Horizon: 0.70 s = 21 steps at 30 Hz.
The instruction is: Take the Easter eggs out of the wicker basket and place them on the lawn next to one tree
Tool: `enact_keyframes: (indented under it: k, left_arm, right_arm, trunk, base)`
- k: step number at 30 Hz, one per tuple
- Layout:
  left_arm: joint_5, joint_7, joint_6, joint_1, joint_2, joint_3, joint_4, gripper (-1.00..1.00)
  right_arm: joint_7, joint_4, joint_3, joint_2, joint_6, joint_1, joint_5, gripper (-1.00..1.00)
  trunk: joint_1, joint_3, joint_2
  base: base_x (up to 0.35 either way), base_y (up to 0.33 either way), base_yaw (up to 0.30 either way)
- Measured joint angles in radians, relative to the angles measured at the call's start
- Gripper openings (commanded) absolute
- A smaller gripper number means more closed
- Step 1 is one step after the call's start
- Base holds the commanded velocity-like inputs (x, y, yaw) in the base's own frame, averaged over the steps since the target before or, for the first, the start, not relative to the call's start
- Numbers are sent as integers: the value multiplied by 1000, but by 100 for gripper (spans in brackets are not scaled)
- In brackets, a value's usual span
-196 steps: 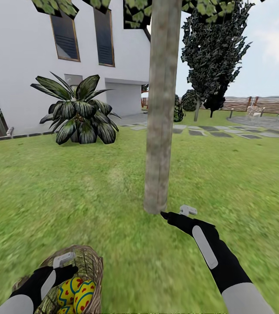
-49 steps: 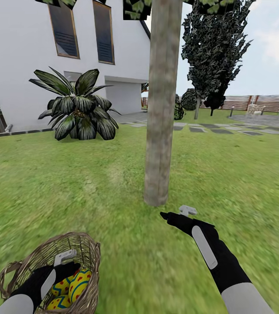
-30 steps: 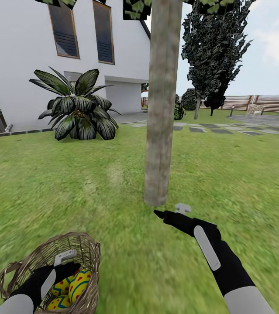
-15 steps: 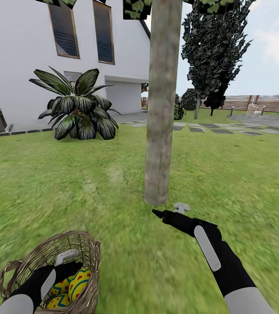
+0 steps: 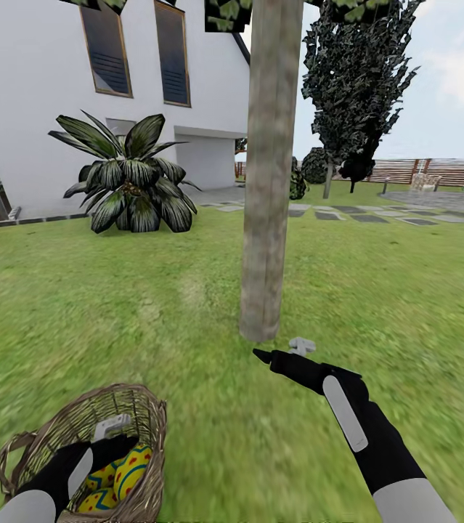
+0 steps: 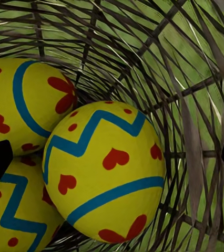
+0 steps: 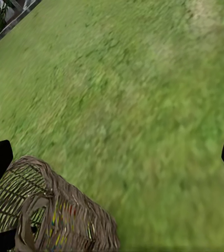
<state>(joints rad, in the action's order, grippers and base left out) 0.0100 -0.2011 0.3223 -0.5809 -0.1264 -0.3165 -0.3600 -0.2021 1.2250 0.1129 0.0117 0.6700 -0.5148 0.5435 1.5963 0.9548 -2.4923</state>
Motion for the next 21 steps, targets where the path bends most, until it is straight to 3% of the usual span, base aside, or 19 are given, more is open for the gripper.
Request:
enact_keyframes:
  k: [14, 21]
  left_arm:
    - [0, 5, -1, 0, -1, -1, 0, 100]
    - [0, 8, -19, 0, 0, -1, 2, 100]
  right_arm:
    - [0, 0, 0, 0, 0, 0, 0, 100]
    - [0, 0, 0, 0, 0, 0, 0, 100]
  trunk:
    - [4, 7, -7]
    - [8, 34, -9]
  base:
    - [0, 0, 0]
    - [0, 0, 0]
